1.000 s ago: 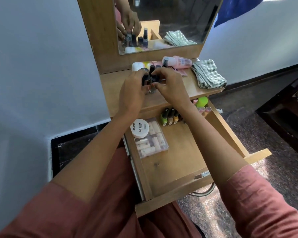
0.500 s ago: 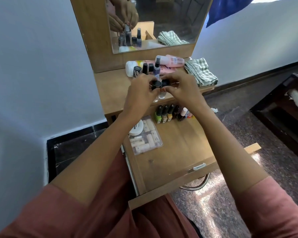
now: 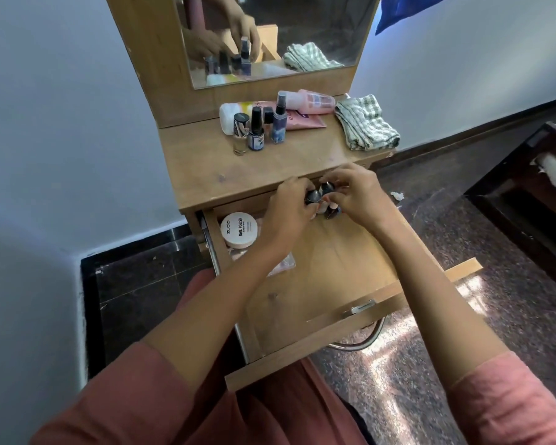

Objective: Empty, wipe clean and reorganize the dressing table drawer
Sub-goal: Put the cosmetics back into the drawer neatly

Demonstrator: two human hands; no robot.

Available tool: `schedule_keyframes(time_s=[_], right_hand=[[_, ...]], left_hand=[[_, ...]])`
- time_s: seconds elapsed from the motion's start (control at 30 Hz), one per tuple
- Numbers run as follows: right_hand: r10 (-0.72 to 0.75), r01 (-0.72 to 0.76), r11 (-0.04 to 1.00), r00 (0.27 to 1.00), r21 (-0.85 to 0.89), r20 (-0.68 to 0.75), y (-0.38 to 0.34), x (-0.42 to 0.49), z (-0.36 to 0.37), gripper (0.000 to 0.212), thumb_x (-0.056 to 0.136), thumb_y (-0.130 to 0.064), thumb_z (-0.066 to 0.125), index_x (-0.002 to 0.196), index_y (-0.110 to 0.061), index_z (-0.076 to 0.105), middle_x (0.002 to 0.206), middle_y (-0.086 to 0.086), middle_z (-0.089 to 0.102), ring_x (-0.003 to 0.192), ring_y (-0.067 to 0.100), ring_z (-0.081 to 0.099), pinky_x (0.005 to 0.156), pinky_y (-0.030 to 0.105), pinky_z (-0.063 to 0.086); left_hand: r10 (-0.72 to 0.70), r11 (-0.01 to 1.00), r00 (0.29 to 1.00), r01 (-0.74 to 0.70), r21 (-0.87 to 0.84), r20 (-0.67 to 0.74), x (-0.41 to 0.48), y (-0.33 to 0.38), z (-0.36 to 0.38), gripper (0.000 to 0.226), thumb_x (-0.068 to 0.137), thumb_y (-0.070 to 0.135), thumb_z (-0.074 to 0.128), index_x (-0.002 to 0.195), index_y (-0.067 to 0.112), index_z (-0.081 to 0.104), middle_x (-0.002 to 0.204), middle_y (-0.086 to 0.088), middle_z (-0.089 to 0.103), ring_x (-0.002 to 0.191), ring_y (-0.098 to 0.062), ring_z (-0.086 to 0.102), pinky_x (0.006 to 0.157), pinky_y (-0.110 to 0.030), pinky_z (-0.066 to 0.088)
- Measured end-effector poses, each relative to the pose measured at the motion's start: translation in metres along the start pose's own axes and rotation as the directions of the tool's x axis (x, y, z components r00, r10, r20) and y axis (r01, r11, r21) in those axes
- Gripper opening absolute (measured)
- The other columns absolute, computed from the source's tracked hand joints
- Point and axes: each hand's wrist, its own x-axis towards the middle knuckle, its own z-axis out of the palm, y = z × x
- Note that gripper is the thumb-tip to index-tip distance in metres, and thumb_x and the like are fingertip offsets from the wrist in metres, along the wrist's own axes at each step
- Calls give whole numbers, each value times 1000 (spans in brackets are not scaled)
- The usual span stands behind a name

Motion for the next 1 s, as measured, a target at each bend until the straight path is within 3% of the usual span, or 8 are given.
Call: schedule_keyframes(time_s=[0.17,0.33,0.57,1.0], right_hand=[[10,-9,998,1000,-65,23,22,1,18,34,67,12,63,98,-1,69,101,17,63,93,27,59,73,11,35],[-15,25,977,999,-211,46,34,2,28,34,66,5,66,98,-7,71,103,11,67,94,33,53,83,32,39],[-69,67,963,998,-259,3,35,-2,33,29,65,4,66,92,-5,72,91,13,71,84,36,55,77,41,46],[-104,101,939,995,-328,7,37,-3,36,31,58,6,65,87,-5,70,81,14,67,74,36,56,66,38,44]], left_hand=[[-54,991,996,45,128,68,3,-6,22,29,83,15,62,111,8,59,113,-11,56,104,-27,55,77,-34,41],[-26,988,997,14,151,73,3,-12,34,27,84,14,61,110,6,59,112,-12,57,102,-28,56,76,-33,41],[14,972,999,-25,234,50,4,-15,42,24,87,14,58,109,5,57,115,-12,54,104,-29,55,77,-35,41],[44,965,998,-52,256,38,0,-17,43,25,88,6,53,113,4,55,118,-14,52,105,-30,55,80,-37,45]])
